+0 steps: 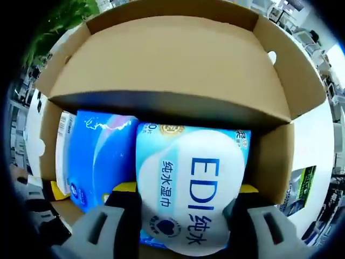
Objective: Operate the shoe box by opening the lid, removing the specified soft item, and placing it in the target area until the item is outside and the box remains undamaged.
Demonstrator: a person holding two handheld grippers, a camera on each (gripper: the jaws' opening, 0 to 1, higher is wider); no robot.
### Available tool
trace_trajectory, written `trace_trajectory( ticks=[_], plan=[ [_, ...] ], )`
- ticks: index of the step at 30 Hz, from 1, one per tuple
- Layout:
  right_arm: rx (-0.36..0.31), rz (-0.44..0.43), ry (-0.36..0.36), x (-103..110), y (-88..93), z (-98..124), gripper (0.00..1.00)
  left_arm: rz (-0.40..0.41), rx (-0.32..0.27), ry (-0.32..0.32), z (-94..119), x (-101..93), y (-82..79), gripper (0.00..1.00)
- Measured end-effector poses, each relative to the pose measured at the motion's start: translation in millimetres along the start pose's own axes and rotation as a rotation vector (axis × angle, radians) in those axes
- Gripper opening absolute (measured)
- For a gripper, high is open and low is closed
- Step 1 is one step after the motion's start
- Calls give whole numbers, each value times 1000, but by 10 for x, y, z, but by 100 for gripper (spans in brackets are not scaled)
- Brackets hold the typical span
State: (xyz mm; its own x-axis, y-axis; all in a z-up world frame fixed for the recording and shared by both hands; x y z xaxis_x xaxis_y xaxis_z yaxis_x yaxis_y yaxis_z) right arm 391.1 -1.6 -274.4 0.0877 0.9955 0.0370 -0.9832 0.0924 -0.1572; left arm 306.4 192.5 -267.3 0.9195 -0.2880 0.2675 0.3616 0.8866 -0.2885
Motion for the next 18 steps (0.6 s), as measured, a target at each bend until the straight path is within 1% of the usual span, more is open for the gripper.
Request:
trace_trajectory(
  ticks=[3,4,6,8,9,14,18],
  plan=[
    [-14,3,11,16,17,35,65,-1,-1,0,-6,-6,8,5],
    [-25,6,12,9,-5,73,65,-1,-2,0,-2,-18,11,5],
    [-31,7,9,-37,-111,160,65,0,-3,0,3,-37,14,5],
    [-38,8,7,-64,-124,234,65,-1,-2,0,5,-53,15,5],
    [-46,-13,-8,-69,-139,270,65,1,-2,0,11,-67,18,5],
    [-51,-14,-30,-104,-287,405,64,0,-3,0,19,-65,21,5],
    [-52,-3,-46,-94,-287,496,63,2,-3,2,27,-73,23,5]
  ],
)
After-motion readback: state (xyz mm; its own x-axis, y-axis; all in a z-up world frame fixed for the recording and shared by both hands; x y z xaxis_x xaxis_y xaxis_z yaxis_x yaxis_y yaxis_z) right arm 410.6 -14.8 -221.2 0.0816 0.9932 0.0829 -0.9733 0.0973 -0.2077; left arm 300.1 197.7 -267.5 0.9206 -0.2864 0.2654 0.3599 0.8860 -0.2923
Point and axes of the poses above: the point that each gripper's makers call its tool centre point, and the gripper's own axes: z roughly backward along the fingers, x roughly to its left, y roughly out of its underside, the point moved 5 cm from there along z, roughly backward along the fingers, and after that the axes turned 14 degrees about -z, right-handed, at the moved point
